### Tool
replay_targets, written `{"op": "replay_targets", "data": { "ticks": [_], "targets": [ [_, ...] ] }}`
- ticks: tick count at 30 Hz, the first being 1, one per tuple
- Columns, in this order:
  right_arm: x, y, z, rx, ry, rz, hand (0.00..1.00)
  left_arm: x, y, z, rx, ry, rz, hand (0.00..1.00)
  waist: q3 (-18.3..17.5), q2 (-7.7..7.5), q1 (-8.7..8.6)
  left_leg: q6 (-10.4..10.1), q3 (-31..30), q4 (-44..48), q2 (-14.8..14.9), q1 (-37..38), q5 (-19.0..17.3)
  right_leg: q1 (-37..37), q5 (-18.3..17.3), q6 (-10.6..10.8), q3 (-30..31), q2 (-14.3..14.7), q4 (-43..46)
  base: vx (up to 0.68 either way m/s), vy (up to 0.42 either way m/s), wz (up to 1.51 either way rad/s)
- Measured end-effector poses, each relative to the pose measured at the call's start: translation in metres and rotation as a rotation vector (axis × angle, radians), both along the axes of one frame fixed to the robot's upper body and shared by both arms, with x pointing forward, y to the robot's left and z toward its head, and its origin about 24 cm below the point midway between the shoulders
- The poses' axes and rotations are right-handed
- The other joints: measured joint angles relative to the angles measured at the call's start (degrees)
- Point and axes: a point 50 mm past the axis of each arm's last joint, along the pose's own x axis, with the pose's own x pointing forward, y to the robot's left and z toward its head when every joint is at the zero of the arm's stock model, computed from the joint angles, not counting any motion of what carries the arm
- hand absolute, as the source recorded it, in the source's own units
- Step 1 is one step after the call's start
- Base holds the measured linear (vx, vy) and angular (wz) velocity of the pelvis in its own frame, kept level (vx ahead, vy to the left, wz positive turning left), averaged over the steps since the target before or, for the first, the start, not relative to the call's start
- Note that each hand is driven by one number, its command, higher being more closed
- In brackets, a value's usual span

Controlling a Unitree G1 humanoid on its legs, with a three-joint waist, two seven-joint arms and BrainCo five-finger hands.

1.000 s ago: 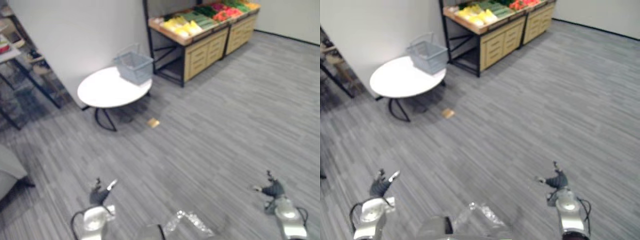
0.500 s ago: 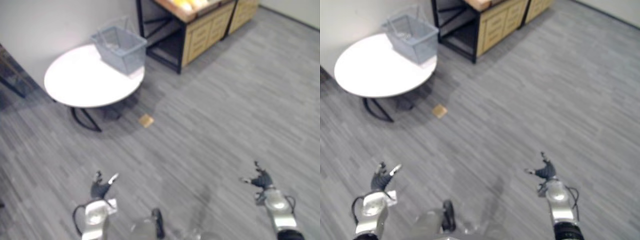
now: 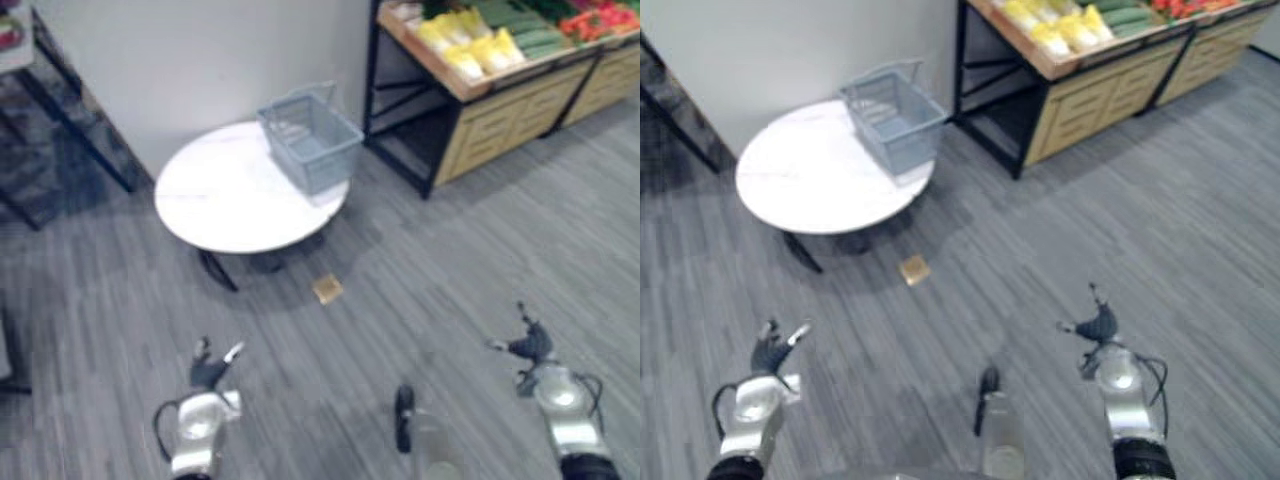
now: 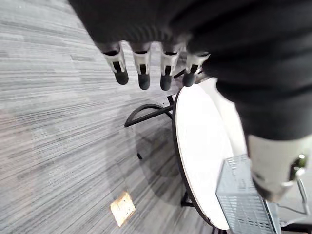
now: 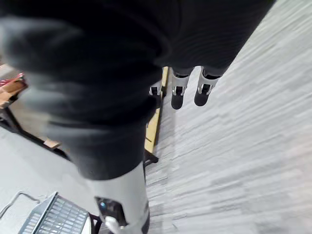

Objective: Pick vegetable in the basket

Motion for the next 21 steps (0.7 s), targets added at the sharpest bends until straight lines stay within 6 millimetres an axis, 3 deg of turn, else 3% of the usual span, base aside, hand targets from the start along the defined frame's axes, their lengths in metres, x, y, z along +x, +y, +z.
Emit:
{"op": "replay_targets", "data": {
  "ticks": [1, 3, 4, 5, 6, 7, 9, 11, 13, 14, 15, 16, 17, 19, 20, 21],
  "targets": [
    [0.003, 0.0, 0.005, -0.017, -0.017, 0.009, 0.0, -0.004, -0.001, -0.003, -0.006, 0.01, 0.005, 0.0, -0.01, 0.42, -0.06, -0.41, -0.92, 3.54, 0.64, -1.25, 0.83, 0.56, -1.58, -0.75, -0.66, 0.12, 1.42, 0.46, -0.394, 0.39],
    [0.008, -0.001, 0.015, -0.066, -0.041, 0.033, 0.0, -0.012, -0.008, -0.01, -0.034, 0.031, 0.014, 0.0, 0.18, 1.39, -0.07, -1.07, -3.13, 18.06, 2.41, -7.09, 6.61, 4.19, -5.14, -2.12, -2.92, 0.67, 2.71, 0.37, -0.296, 0.42],
    [0.011, 0.0, 0.018, -0.08, -0.044, 0.049, 0.0, -0.017, -0.013, -0.015, -0.056, 0.045, 0.019, 0.0, 1.0, 1.7, 0.36, -0.83, -3.47, 28.38, 4.24, -11.38, 13.61, 8.47, -6.4, -2.87, -3.97, 1.62, 0.97, 0.46, -0.252, 0.27],
    [0.016, 0.004, 0.021, -0.092, -0.052, 0.072, 0.0, -0.022, -0.017, -0.019, -0.072, 0.059, 0.023, 0.0, 1.7, 2.3, 1.05, 0.87, -1.62, 38.53, 6.16, -15.32, 12.48, 12.76, -6.67, -3.98, -4.37, 2.58, -1.43, 0.46, -0.22, 0.16],
    [0.019, 0.006, 0.023, -0.093, -0.06, 0.08, 0.0, -0.024, -0.018, -0.02, -0.077, 0.064, 0.025, 0.0, 2.28, 2.48, 1.6, 2.18, 0.17, 42.82, 6.79, -17.04, 10.98, 15.21, -6.79, -4.25, -4.54, 2.77, -2.88, 0.45, -0.174, 0.09],
    [0.022, 0.009, 0.025, -0.094, -0.068, 0.093, 0.0, -0.028, -0.019, -0.022, -0.079, 0.076, 0.026, 0.0, 2.93, 1.57, 2.09, 4.24, 4.24, 47.05, 7.27, -20.55, 8.66, 19.18, -6.89, -4.36, -5.01, 2.84, -5.85, 0.39, -0.1, 0.14],
    [0.027, 0.01, 0.03, -0.106, -0.086, 0.102, 0.0, -0.028, -0.019, -0.021, -0.077, 0.072, 0.027, 0.0, 3.03, 1.56, 3.18, 5.45, 9.91, 44.47, 6.05, -24.64, 6.32, 23.88, -6.89, -4.35, -5.51, 2.45, -10.11, 0.39, -0.041, 0.15],
    [0.04, 0.014, 0.044, -0.145, -0.118, 0.146, 0.0, -0.033, -0.016, -0.021, -0.073, 0.075, 0.037, 0.0, 3.01, 1.56, 3.6, 5.4, 16.93, 31.94, 2.52, -28.86, 4.82, 27.44, -7.28, -3.68, -6.16, 1.54, -13.97, 0.35, 0.061, 0.05],
    [0.047, 0.013, 0.054, -0.179, -0.139, 0.167, 0.0, -0.036, -0.016, -0.022, -0.071, 0.08, 0.038, 0.0, 2.89, 1.51, 3.65, 5.76, 22.69, 18.83, 0.04, -29.53, 5.92, 29.5, -7.63, -2.6, -7.02, 1.02, -16.27, 0.47, 0.166, 0.16],
    [0.051, 0.005, 0.067, -0.23, -0.162, 0.17, 0.0, -0.037, -0.017, -0.023, -0.076, 0.082, 0.036, 0.0, 2.38, 2.46, 3.75, 8.31, 27.8, 1.89, -2.5, -29.24, 14.17, 31.79, -9.22, 0.62, -8.53, 1.63, -17.58, 0.57, 0.215, 0.24],
    [0.053, 0.005, 0.069, -0.233, -0.166, 0.167, 0.0, -0.039, -0.016, -0.024, -0.077, 0.088, 0.042, 0.0, 2.24, 2.34, 4.3, 13.1, 27.89, 0.29, -3.64, -28.02, 17.17, 32.5, -9.91, 1.41, -8.45, 1.31, -17.5, 0.59, 0.202, 0.33],
    [0.055, 0.006, 0.069, -0.232, -0.167, 0.167, 0.0, -0.039, -0.014, -0.024, -0.077, 0.09, 0.046, 0.0, 2.01, -0.47, 4.65, 12.81, 28.45, -0.96, -6.27, -27.33, 17.25, 32.85, -9.89, 1.46, -8.23, -0.35, -17.91, 0.41, 0.108, 0.3],
    [0.062, 0.007, 0.079, -0.254, -0.197, 0.177, 0.0, -0.036, -0.015, -0.023, -0.082, 0.079, 0.05, 0.0, 1.87, -2.66, 4.73, 14.51, 28.3, 0.24, -8.28, -28.02, 15.84, 33.77, -9.64, 1.87, -8.27, -1.98, -19.39, 0.49, 0.125, 0.41],
    [0.073, 0.011, 0.092, -0.283, -0.229, 0.192, 0.0, -0.035, -0.023, -0.025, -0.11, 0.078, 0.048, 0.0, 2.01, -4.35, 5.18, 17.75, 29.35, 3.47, -9.66, -27.3, 13.31, 36.49, -8.28, 3.52, -8.33, -4.08, -19.86, 0.46, 0.116, 0.32],
    [0.075, 0.013, 0.096, -0.294, -0.242, 0.199, 0.0, -0.036, -0.028, -0.027, -0.127, 0.079, 0.05, 0.0, 2.14, -4.73, 6.33, 18.09, 29.78, 3.74, -10.49, -25.49, 12.66, 37.47, -7.31, 3.92, -7.77, -5.09, -18.23, 0.41, 0.094, 0.1],
    [0.079, 0.02, 0.099, -0.307, -0.251, 0.225, 0.0, -0.04, -0.032, -0.029, -0.141, 0.086, 0.056, 0.0, 2.09, -4.63, 7.64, 17.08, 30.77, 3.4, -10.68, -22.83, 11.24, 37.47, -6.37, 3.97, -6.73, -5.71, -13.74, 0.4, 0.097, -0.01]
  ]
}}
